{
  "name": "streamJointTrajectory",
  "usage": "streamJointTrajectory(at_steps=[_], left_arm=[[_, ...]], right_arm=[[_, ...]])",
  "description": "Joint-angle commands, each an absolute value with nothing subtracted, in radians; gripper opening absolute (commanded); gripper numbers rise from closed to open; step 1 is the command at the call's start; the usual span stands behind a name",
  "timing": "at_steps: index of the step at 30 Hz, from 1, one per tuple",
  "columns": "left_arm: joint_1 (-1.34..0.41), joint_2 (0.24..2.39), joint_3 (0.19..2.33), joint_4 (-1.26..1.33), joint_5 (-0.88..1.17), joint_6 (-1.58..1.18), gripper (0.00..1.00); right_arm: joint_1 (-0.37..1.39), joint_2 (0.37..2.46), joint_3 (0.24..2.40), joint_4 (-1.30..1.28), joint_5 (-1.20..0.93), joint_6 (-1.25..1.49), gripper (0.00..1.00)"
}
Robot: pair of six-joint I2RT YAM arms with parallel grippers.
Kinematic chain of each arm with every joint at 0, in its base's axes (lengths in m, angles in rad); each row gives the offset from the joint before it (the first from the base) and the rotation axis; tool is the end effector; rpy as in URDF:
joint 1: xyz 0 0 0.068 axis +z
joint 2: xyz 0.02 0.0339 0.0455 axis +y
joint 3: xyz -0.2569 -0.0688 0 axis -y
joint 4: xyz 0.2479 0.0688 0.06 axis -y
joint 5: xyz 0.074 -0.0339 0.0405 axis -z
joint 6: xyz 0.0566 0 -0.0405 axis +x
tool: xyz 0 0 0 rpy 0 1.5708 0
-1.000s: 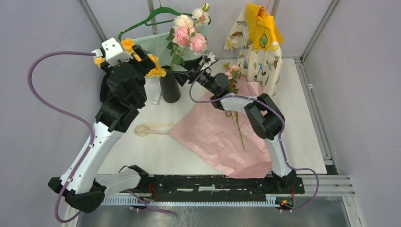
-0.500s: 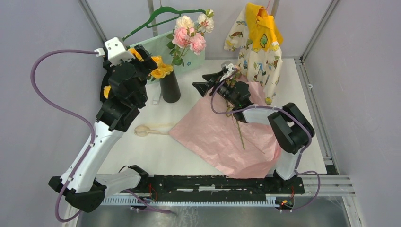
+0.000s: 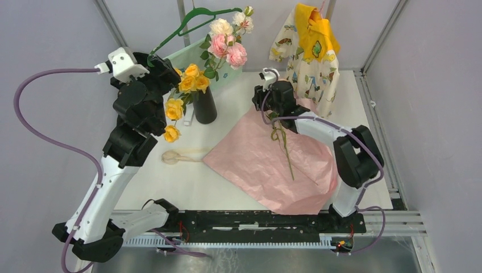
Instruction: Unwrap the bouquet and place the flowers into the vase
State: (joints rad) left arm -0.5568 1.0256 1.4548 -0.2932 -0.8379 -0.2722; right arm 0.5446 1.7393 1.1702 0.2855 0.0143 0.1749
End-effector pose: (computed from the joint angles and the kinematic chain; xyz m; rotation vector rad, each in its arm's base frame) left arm 0.1904 -0.0690 0.5060 -0.4792 1.4007 -0.0712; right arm 0.3679 0.2219 0.2472 -0.3361 1.8524 0.4846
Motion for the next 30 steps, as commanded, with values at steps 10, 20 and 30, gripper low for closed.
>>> streamJointTrajectory(at_steps=[10, 20, 30], left_arm=[[-0.558, 1.065, 1.526, -0.349, -0.785, -0.334, 0.88], [-0.559, 1.084, 1.523, -0.348, -0.77, -0.342, 0.88], [-0.56, 1.086, 1.514, -0.348, -0.767, -0.348, 0.88]], right_arm=[[0.524, 2.069, 1.493, -0.155, 0.064, 0.14, 0.45], [0.521, 2.005, 1.44, -0.143, 0.134, 0.122, 0.46], [0.5, 2.049, 1.506, -0.217, 0.26, 0.086, 0.48]])
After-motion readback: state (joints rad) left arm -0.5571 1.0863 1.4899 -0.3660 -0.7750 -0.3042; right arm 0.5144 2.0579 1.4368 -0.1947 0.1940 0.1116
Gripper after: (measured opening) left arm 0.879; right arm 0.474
